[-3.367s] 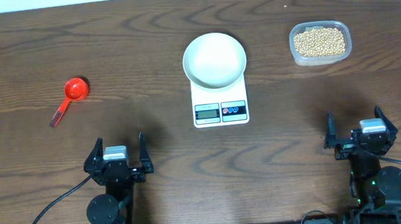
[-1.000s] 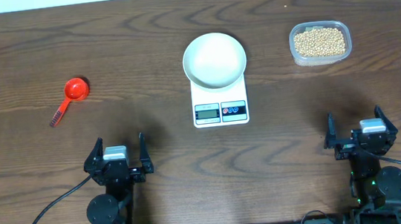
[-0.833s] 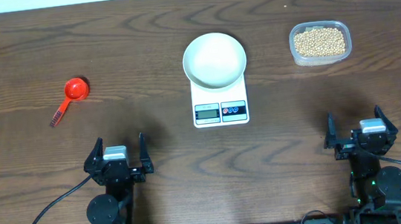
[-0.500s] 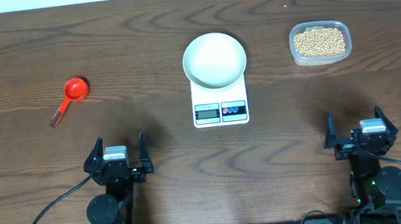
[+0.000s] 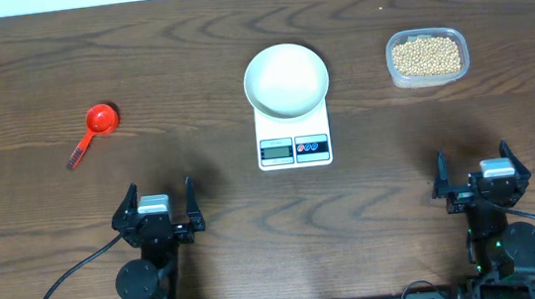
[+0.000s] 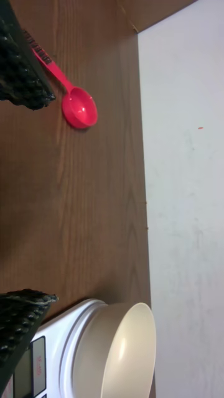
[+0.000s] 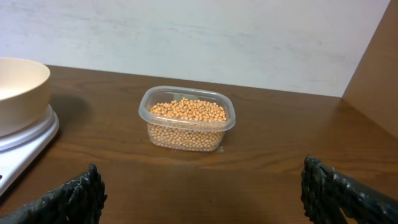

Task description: Scoop item into bowl and weigh 50g on scale

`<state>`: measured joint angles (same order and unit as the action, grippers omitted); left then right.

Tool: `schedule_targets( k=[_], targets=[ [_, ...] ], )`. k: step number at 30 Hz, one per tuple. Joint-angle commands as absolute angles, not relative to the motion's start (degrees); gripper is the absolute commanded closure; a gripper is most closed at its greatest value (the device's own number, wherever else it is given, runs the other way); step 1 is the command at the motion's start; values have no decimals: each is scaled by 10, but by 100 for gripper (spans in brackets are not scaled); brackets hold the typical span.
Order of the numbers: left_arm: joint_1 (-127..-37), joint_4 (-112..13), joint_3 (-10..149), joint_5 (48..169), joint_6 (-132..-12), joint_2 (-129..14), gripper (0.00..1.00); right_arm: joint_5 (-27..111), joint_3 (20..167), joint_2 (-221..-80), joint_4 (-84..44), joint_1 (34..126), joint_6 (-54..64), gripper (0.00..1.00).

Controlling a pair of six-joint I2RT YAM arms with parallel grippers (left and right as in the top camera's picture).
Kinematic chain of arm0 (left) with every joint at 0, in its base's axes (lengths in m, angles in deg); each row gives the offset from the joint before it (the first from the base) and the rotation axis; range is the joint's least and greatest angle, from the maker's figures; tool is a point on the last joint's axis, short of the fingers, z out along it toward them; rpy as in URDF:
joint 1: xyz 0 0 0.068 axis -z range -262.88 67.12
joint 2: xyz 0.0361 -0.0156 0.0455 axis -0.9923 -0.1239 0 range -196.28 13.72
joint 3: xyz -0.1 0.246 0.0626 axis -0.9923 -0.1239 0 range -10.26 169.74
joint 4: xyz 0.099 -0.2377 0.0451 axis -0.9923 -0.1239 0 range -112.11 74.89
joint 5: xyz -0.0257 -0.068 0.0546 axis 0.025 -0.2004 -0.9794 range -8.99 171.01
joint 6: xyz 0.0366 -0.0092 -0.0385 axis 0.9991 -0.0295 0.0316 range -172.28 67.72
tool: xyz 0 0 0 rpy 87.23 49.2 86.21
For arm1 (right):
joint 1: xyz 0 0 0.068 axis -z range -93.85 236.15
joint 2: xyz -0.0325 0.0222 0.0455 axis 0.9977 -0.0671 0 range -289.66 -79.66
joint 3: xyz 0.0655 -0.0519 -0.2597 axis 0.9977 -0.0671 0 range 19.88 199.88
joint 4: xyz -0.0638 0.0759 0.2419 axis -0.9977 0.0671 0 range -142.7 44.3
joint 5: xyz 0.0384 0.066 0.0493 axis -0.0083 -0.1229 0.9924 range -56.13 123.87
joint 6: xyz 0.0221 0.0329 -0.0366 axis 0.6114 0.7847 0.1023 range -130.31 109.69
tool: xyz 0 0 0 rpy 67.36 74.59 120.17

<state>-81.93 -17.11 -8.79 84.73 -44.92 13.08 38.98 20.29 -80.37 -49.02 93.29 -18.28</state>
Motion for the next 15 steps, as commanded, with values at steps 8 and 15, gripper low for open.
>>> schedule_targets(
  k=[8,15],
  targets=[
    [-822,-129,-94,851,-399,123,5,385,202,-802,-488,928,-176,1],
    [-827,-122,-13,847,-388,22,5,385,202,-802,-488,928,-176,1]
  ],
)
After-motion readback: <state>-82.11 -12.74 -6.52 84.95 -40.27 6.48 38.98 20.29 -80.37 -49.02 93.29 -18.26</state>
